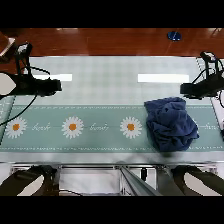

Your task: Fold the shirts.

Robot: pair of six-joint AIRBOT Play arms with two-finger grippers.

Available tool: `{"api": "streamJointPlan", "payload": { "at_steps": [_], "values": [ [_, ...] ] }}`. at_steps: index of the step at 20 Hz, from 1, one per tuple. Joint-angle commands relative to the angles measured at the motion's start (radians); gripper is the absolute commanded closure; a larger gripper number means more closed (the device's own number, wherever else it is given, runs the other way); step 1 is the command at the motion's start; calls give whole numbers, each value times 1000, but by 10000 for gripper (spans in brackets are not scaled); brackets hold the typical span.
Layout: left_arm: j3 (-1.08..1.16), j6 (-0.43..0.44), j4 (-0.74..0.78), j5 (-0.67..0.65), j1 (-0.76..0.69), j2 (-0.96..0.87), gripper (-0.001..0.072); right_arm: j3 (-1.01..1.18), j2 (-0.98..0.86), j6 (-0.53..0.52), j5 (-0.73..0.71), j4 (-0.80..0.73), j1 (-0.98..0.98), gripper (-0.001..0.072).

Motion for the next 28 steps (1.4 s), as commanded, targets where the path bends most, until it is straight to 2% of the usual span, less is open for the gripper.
{"api": "streamJointPlan", "payload": {
  "at_steps": [1, 13, 17, 20, 21, 22, 23, 26, 28],
  "values": [
    [0, 0, 0, 0, 1, -1, 691, 0, -1, 0, 0, 0, 0, 684],
    [0, 1, 0, 0, 1, -1, 691, 0, -1, 0, 0, 0, 0, 684],
    [0, 1, 0, 0, 1, -1, 691, 0, -1, 0, -75, -6, 0, 684],
    [0, 1, 1, 75, 1, -1, 690, 0, 0, -1, -104, -7, 0, 679],
    [0, 0, 1, 100, 1, -1, 653, 3, 0, -1, -87, -16, 0, 569],
    [0, -1, 0, 109, 1, -1, 377, 8, 0, -13, -40, -31, 0, 316],
    [0, -9, -8, 102, 1, -1, 202, 9, 6, -60, 16, -29, 0, 304],
    [-3, -3, -13, -80, -2, 5, 198, -33, 130, -90, 68, -32, 0, 304],
    [-55, -3, -26, -114, -39, 53, 198, -147, 283, -27, 25, -64, 0, 305]
  ]
}}
